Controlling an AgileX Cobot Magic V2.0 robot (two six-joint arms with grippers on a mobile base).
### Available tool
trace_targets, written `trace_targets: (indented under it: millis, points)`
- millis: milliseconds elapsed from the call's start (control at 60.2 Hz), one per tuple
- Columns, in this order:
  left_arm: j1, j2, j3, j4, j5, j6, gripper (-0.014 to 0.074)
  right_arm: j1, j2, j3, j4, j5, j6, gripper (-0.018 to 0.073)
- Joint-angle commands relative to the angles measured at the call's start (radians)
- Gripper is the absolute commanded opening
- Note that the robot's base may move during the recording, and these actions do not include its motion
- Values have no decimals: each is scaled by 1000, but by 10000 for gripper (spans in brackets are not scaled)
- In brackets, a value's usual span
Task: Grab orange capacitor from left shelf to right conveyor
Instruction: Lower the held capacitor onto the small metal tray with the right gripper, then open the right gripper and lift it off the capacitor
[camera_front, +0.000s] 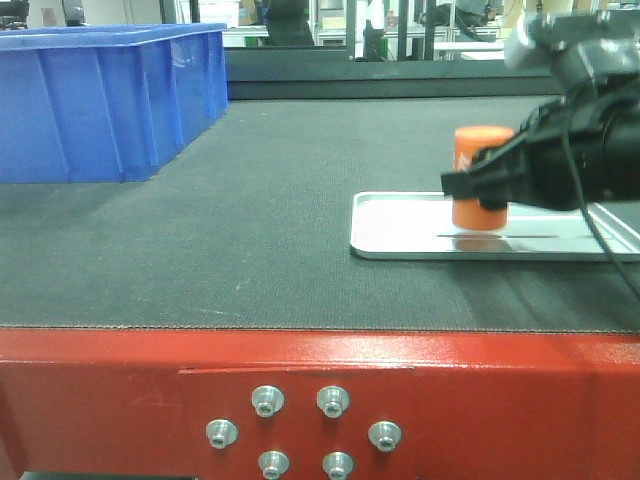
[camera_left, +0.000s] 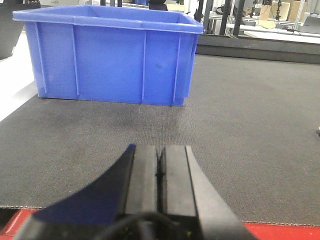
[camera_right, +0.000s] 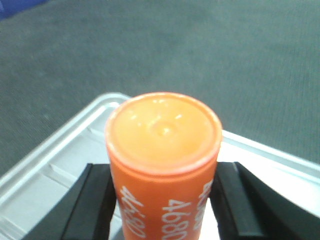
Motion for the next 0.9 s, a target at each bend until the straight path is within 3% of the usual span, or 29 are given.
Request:
trace_targets:
  millis: [0, 150, 382, 465, 582, 881]
  points:
    - [-5, -19, -2, 0, -82, 0, -105, -10, -22, -29, -6, -109, -3, 76]
    - [-5, -19, -2, 0, -82, 0, -105, -16, 7, -29, -9, -120, -3, 169]
    - [-5, -19, -2, 0, -82, 0, -105, -16, 8, -29, -10, -124, -3, 503]
    - [-5, -19, -2, 0, -82, 0, -105, -16, -3, -29, -10, -123, -3, 584]
    - [-5, -19, -2, 0, -82, 0, -105, -16, -39, -29, -10, -115, -3, 608]
    - [-5, -19, -2, 0, -82, 0, -105, -12, -262, -27, -34, 71, -3, 603]
